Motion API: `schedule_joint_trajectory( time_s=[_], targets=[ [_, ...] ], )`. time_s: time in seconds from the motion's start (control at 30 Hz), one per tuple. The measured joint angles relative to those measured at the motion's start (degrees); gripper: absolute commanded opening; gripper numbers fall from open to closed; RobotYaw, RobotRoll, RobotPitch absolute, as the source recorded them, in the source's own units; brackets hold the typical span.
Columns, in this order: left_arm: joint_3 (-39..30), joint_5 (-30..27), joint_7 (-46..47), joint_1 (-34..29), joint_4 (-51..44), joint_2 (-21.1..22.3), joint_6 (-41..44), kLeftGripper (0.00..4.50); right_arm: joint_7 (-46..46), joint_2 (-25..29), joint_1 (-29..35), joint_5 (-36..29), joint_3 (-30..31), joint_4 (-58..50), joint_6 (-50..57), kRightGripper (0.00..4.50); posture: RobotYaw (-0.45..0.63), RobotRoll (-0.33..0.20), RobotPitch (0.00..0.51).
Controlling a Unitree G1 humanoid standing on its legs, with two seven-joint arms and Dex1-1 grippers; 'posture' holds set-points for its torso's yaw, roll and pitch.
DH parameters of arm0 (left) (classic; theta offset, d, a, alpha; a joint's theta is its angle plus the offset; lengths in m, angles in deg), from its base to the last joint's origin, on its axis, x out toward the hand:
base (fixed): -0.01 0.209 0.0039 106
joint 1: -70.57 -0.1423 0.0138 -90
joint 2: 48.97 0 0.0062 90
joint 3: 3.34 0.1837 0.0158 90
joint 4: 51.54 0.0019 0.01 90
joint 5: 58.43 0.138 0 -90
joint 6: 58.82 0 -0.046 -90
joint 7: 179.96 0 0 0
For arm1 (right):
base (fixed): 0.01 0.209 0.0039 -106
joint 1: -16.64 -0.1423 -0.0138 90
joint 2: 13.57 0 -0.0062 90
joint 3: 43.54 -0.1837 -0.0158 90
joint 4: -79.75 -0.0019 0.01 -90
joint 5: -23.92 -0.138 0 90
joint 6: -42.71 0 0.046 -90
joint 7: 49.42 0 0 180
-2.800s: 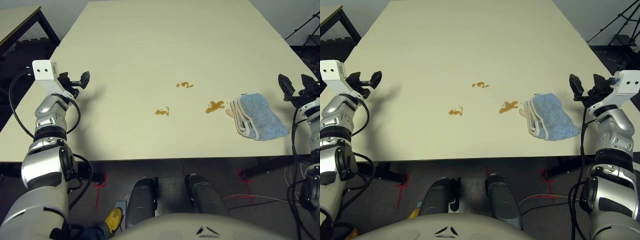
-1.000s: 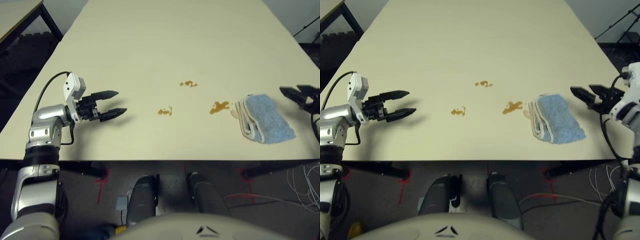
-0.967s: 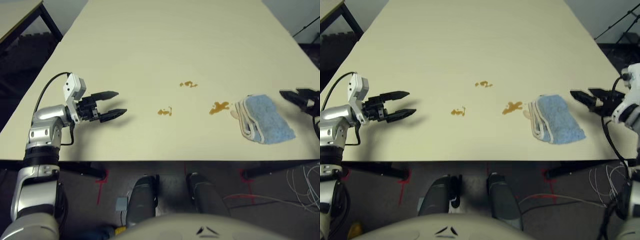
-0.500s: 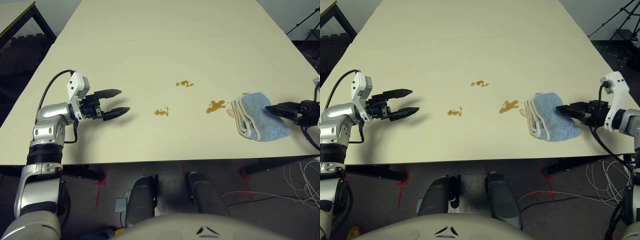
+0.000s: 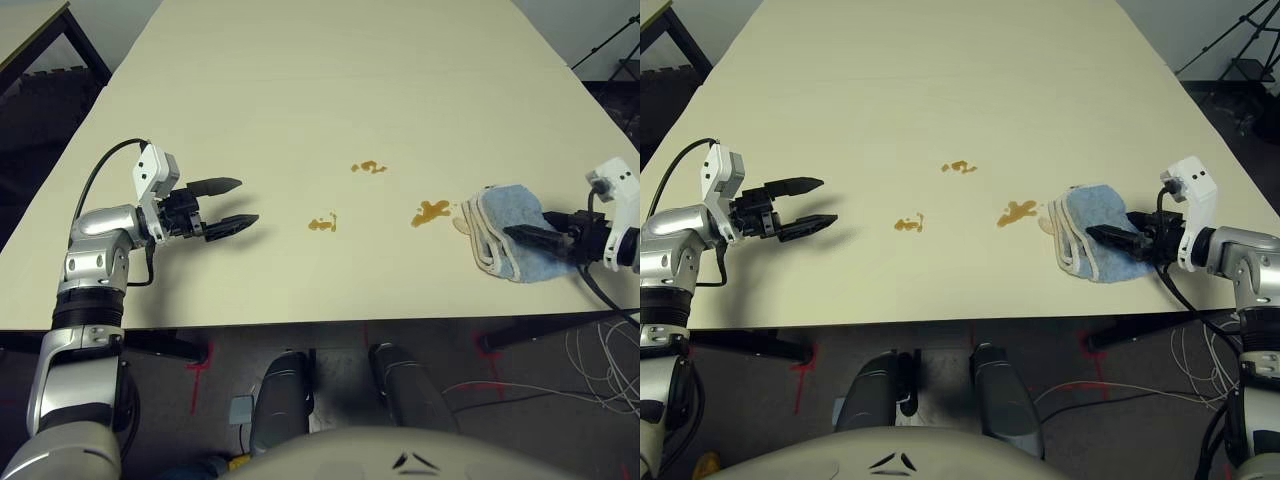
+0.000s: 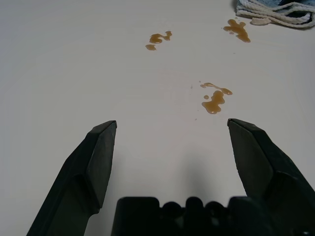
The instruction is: Wipe the water off the table with a rag.
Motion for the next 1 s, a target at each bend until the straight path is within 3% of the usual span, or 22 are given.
schedule_joint_trajectory(
  time_s=[0.17,0.27,0.4,0.63,1.0],
  targets=[
    [0.02,0.07,0.03,0.28,0.31,-0.04,-0.23,4.5,0.9,-0.89,0.35,-0.05,-0.04,-1.31,0.09,1.0,-0.19,0.0,0.153],
    [0.04,0.14,0.04,0.36,1.4,-0.05,-0.55,4.5,1.31,-0.92,0.12,-0.29,-0.38,-1.4,0.7,0.2,-0.19,0.0,0.153],
    [0.09,0.22,0.05,0.37,2.07,-0.06,-0.81,4.5,3.86,-2.22,-1.1,-2.49,-2.32,-1.38,4.27,0.14,-0.2,0.0,0.154],
    [0.81,0.35,-0.25,0.47,2.41,-0.06,-1.54,4.5,13.84,-8.37,-7.17,-11.74,-11.99,-6.4,14.54,0.13,-0.21,0.0,0.153],
    [1.12,0.86,-0.65,1.3,4.41,0.35,-2.13,4.5,20.03,-13.48,-2.97,-9.59,-7.11,-10.17,13.54,0.12,-0.2,0.0,0.144]
  ],
)
